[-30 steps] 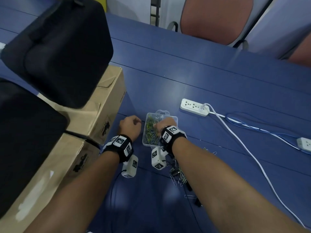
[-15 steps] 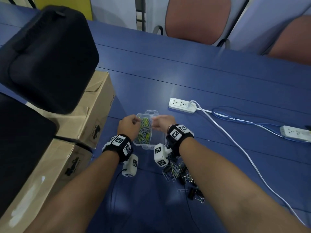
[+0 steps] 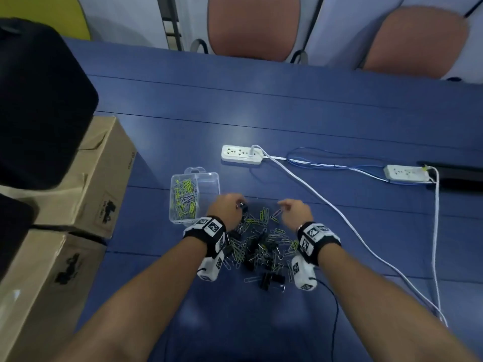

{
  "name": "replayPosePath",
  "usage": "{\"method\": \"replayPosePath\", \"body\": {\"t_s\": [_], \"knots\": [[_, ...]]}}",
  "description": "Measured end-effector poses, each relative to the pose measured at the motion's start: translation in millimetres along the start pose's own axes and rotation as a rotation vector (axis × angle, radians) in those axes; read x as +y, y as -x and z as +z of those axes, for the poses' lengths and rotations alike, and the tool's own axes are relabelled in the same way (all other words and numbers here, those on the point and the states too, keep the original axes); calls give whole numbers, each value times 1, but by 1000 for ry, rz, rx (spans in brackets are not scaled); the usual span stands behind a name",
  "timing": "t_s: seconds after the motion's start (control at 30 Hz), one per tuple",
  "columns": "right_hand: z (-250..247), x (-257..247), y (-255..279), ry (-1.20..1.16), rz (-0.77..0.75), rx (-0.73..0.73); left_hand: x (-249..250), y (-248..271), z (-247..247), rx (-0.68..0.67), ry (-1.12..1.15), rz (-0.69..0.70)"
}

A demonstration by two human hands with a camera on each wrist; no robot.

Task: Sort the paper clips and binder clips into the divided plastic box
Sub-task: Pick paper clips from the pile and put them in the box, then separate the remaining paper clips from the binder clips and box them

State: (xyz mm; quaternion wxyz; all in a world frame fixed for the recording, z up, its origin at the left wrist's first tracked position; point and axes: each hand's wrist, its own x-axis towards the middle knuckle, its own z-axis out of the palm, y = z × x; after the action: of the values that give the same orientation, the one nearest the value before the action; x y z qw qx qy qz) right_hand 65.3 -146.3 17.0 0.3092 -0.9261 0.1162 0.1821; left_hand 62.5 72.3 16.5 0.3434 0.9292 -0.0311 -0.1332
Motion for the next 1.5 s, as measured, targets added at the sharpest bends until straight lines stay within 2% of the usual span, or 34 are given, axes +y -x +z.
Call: {"method": "replayPosePath", "body": {"t_s": [0.1, 0.17, 0.3, 0.4, 0.47, 0.53, 0.63, 0.73, 0.8, 1.0, 1.13, 1.23, 1.33, 1.5], "knots": [[14, 27, 17, 294, -166, -200, 13, 2, 25, -217, -198, 75], [27, 40, 26, 450, -247, -303, 12, 3, 42, -352, -409, 111], [40, 54, 40, 595, -248, -392, -1, 10, 65, -449, -703, 66], [37, 69, 43, 480, -296, -300, -7, 16, 66, -400, -767, 52], [33, 82, 42, 349, -348, -160, -6, 18, 65, -324, -747, 107], [28, 92, 44, 316, -398, -66, -3, 20, 66, -286, -679, 203], [29, 99, 50, 386, -499, -56, 3, 26, 70, -332, -615, 318], [36, 99, 58, 482, -543, -150, 5, 30, 73, -336, -612, 348], [42, 98, 62, 520, -529, -176, 5, 32, 72, -303, -605, 356], [48, 100, 71, 462, -503, -29, -9, 35, 65, -179, -563, 370], [49, 96, 77, 374, -468, 7, -15, 41, 64, -140, -565, 352], [49, 96, 82, 197, -387, 56, -16, 45, 63, -115, -575, 371], [49, 108, 90, 10, -252, 164, -16, 51, 62, -88, -603, 395], [50, 140, 109, -6, -120, 320, -13, 80, 84, -70, -510, 545]]}}
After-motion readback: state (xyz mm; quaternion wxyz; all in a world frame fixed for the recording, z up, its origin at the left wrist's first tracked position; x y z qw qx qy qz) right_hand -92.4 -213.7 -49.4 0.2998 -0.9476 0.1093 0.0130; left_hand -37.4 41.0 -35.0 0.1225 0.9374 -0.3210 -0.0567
